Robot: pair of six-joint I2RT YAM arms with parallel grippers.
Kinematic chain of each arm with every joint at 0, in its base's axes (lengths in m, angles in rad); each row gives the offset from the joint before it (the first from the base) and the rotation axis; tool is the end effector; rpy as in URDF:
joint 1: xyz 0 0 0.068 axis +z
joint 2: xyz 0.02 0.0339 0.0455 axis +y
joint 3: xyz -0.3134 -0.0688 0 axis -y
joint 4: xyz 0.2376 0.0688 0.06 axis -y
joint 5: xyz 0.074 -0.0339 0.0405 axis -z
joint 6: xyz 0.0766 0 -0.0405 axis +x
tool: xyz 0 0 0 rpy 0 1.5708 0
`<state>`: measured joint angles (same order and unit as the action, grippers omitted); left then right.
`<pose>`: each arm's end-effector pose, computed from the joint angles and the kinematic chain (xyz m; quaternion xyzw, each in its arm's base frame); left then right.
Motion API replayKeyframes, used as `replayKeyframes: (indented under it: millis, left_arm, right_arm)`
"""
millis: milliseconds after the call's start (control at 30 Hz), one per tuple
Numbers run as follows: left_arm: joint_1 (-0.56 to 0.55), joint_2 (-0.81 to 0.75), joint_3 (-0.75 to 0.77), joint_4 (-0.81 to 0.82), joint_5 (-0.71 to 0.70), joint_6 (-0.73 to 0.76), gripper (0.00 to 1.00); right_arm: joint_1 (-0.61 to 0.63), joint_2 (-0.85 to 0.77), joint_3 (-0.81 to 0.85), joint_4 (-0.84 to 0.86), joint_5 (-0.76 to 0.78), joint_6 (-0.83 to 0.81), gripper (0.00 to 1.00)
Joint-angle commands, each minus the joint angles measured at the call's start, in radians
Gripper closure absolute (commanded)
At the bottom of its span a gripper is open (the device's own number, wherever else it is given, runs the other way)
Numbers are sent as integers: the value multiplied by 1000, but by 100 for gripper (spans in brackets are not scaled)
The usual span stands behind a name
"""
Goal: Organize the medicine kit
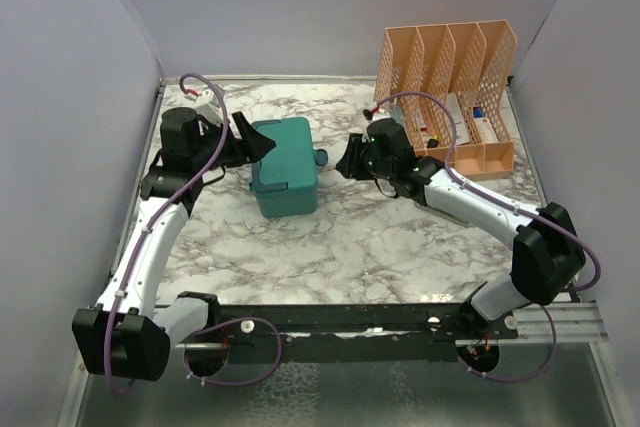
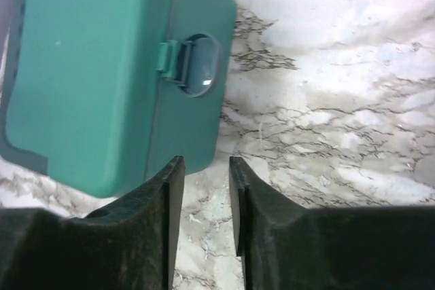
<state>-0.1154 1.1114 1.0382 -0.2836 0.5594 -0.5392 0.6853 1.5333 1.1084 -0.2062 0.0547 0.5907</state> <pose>0.2462 -0.0695 0.3883 -0.0121 0.8049 -0.3910 0.4462 0.2899 0.2315 0.2946 -0.0298 0.8909 0.2500 0.3781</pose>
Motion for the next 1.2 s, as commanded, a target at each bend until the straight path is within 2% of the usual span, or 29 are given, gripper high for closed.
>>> replayKeyframes:
  millis: [0,100,200,333,400,600,767,867,1167]
  left_arm:
    - [-1,-33,-76,-55,-287,11,30]
    - [0,-22,-106,-55,-344,9,29]
    - [3,8,-112,-53,-368,12,28]
    - [16,63,-112,-48,-385,22,28]
    - [24,97,-104,-44,-367,21,28]
    - [69,214,-71,-16,-190,14,30]
    - [77,266,-43,-28,-122,49,37]
    - [77,275,-37,-29,-83,66,41]
    - [77,307,-33,-46,-5,113,50]
  right_arm:
    - [5,-36,9,93,-131,-71,61]
    - [5,-31,8,189,-223,-61,55]
    - [4,39,80,182,-273,-52,54]
    - [5,133,162,145,-207,-30,53]
    - [4,178,198,138,-184,-29,52]
    - [5,289,275,99,-164,-18,50]
    - [5,294,236,116,-202,-14,53]
    - [5,288,201,117,-252,-6,61]
    - [33,221,79,139,-382,62,73]
